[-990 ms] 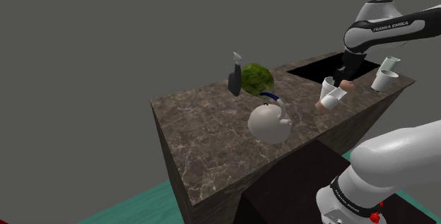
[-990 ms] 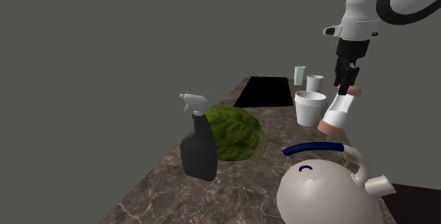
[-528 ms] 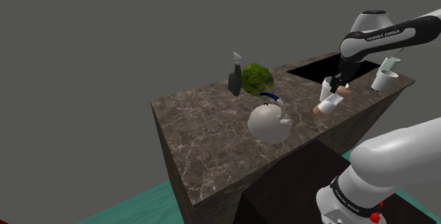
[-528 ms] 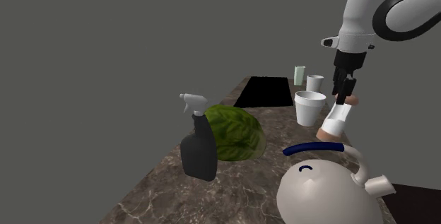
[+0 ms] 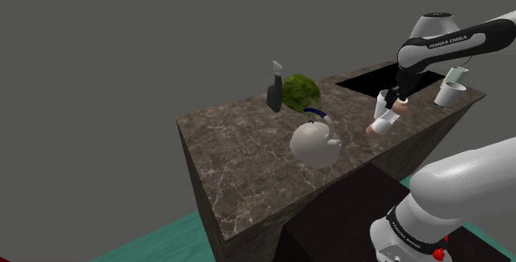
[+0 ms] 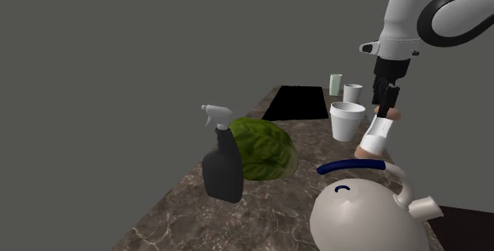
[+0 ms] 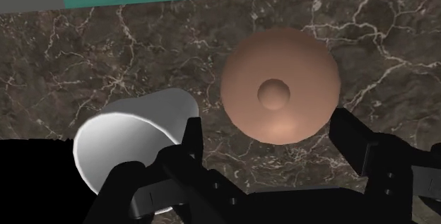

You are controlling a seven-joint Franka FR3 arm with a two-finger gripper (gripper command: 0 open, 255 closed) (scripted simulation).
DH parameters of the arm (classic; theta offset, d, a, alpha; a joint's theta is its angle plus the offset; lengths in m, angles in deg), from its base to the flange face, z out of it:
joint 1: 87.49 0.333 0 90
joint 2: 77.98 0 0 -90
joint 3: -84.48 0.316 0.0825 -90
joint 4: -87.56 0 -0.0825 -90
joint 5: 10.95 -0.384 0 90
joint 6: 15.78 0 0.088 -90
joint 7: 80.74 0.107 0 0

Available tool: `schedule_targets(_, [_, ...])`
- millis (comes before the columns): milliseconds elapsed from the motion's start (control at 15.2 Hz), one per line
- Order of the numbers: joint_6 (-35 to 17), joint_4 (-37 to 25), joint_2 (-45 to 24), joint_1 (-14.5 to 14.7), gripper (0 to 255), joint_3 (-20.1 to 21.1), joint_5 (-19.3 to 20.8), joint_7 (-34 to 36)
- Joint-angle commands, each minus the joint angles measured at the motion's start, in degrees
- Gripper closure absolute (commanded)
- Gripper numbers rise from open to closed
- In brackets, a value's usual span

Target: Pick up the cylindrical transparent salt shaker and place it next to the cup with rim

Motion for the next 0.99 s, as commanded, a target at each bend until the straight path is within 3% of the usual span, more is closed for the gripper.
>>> schedule_targets(0, [0.0,0.0,0.0,0.0,0,0.0,0.0,0.0])
schedule_targets(198, [0.0,0.0,0.0,0.0,0,0.0,0.0,0.0])
schedule_targets(462, [8.4,-4.0,4.3,0.2,0,2.7,-1.0,0.0])
schedule_targets(924, [8.4,-4.0,4.3,0.2,0,2.8,-1.0,0.0])
